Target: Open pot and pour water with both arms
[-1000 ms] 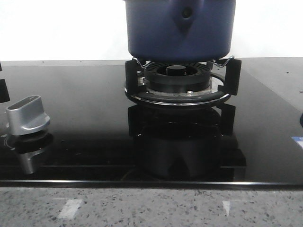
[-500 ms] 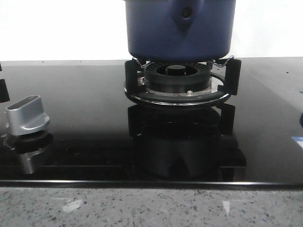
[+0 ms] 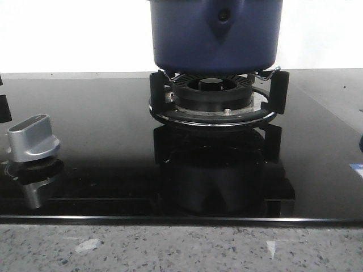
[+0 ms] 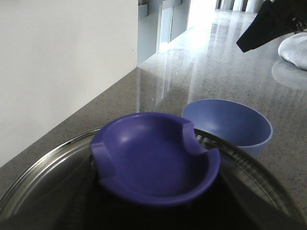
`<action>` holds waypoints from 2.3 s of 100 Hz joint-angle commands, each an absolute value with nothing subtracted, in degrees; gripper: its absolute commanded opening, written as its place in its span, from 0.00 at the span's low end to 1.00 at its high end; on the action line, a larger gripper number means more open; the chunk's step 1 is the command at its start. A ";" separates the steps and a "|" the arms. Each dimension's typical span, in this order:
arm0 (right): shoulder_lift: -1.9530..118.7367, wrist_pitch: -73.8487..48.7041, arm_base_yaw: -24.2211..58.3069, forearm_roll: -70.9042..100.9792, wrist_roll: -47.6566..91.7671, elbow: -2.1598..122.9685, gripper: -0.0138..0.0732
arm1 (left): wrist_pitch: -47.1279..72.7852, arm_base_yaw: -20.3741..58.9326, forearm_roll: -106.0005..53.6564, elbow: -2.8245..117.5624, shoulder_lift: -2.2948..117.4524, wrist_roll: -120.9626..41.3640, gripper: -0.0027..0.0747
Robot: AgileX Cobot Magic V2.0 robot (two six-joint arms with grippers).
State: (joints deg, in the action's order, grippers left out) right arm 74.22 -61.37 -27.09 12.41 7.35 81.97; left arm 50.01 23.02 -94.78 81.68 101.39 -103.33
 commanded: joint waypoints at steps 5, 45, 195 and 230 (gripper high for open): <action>72.53 -58.89 -27.48 13.38 7.93 83.88 0.59 | 50.98 23.46 -97.53 83.98 98.43 -102.83 0.31; 72.53 -59.11 -27.48 13.78 7.93 83.88 0.59 | 48.24 23.46 -98.39 83.98 98.43 -102.83 0.31; 72.53 -59.56 -27.48 14.46 7.93 83.88 0.59 | 50.75 23.46 -100.31 83.98 99.53 -102.83 0.42; 72.53 -59.56 -27.48 14.46 7.93 83.88 0.59 | 51.77 22.68 -103.29 83.98 98.11 -102.83 0.79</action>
